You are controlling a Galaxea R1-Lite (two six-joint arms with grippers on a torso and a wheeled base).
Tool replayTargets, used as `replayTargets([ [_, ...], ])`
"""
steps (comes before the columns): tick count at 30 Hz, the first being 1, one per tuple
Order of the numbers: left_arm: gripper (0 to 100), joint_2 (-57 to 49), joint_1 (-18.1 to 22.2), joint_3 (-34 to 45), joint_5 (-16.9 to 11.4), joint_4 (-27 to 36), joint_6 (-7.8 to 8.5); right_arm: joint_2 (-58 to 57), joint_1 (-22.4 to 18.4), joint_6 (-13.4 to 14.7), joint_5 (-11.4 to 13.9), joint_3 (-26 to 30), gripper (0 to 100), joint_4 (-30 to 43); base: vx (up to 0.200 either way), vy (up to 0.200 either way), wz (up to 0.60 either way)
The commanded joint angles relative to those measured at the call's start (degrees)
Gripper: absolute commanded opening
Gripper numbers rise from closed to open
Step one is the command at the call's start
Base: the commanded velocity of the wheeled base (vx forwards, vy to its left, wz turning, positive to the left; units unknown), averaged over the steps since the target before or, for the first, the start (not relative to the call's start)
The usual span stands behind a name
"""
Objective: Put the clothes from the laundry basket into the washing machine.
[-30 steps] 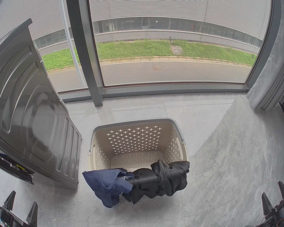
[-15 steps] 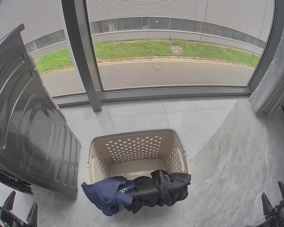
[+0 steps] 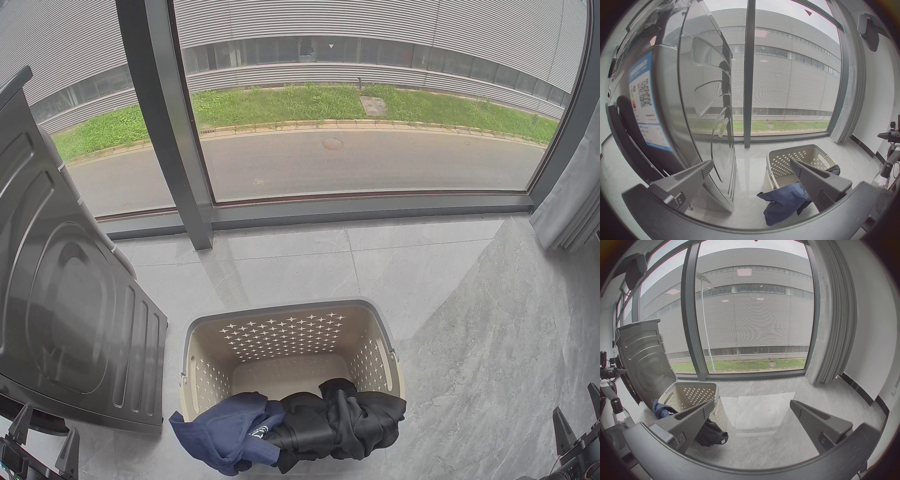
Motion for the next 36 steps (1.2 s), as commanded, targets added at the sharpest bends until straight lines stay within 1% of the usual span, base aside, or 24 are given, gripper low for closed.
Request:
replayTargets([
  [1,100,-1.04,0.00,1.01,0.04,-0.01,-0.10,-0.93,0.04,0.00,0.01,1.01,100,0.00,0.200,0.000,0.00],
  [5,100,-1.04,0.00,1.01,0.04,-0.01,-0.02,-0.93,0.04,0.00,0.01,1.01,100,0.00,0.200,0.000,0.00],
  [17,100,-1.04,0.00,1.01,0.04,-0.01,-0.10,-0.93,0.04,0.00,0.01,1.01,100,0.00,0.000,0.000,0.00],
  [23,100,-1.04,0.00,1.01,0.04,-0.01,-0.02,-0.93,0.04,0.00,0.01,1.01,100,0.00,0.200,0.000,0.00],
  [36,100,-1.04,0.00,1.01,0.04,-0.01,-0.10,-0.93,0.04,0.00,0.01,1.01,100,0.00,0.000,0.000,0.00],
])
